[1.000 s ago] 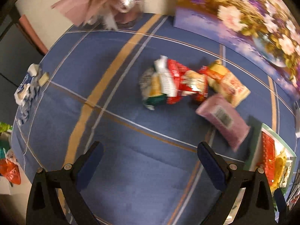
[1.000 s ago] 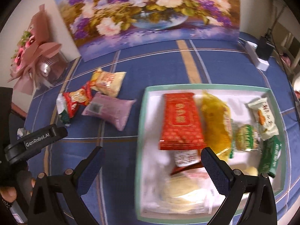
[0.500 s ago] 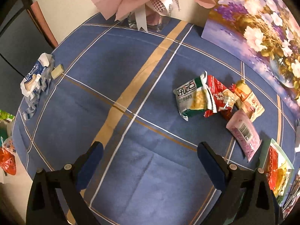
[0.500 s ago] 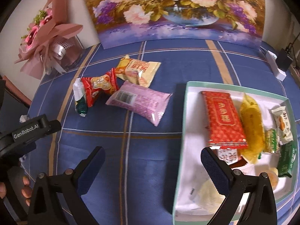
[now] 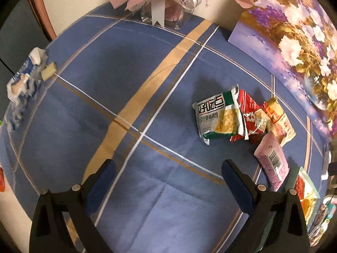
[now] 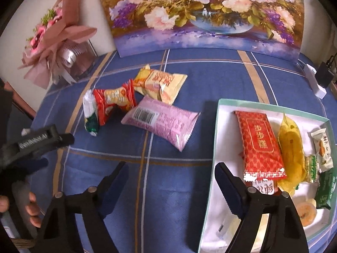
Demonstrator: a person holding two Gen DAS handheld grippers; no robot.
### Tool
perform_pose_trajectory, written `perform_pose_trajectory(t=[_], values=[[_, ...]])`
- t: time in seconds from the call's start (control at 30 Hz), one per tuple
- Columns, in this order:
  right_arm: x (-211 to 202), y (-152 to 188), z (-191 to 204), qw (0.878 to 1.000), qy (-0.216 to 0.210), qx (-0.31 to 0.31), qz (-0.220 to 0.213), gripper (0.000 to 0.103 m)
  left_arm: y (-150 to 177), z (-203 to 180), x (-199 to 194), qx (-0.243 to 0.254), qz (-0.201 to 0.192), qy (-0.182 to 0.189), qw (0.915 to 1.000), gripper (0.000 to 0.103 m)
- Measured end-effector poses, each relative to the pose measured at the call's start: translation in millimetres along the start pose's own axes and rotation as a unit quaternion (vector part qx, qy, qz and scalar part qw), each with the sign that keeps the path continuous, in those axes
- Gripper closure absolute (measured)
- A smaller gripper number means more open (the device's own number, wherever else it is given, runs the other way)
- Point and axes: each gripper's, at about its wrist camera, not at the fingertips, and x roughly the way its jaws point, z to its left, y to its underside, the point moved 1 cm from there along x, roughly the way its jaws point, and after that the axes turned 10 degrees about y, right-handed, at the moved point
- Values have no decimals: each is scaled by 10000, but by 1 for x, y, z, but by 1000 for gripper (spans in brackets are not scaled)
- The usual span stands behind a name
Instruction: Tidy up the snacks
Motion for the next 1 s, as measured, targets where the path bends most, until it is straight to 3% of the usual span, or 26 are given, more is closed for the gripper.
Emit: perform_pose_trajectory(t=[0.17, 0.33, 0.57, 0.83, 1.0], values=[[-2, -10, -3, 9994, -263, 190, -116, 22, -8, 0, 9, -121, 10, 310, 9994, 3], [7, -24, -1, 9987, -433, 273, -69, 22, -19, -5, 14, -320, -52, 856, 9958, 3], [37, -46, 15, 9981, -514, -272, 211, 22, -42, -13, 34, -313, 83, 1241, 9917, 3], [66, -67, 26, 9936, -612, -826, 479, 22, -51, -10, 62, -388, 340, 1399, 9888, 3], [76, -70, 36, 9899, -431, -1252, 508, 22, -54, -17, 71, -281, 285, 1246, 9914, 5]])
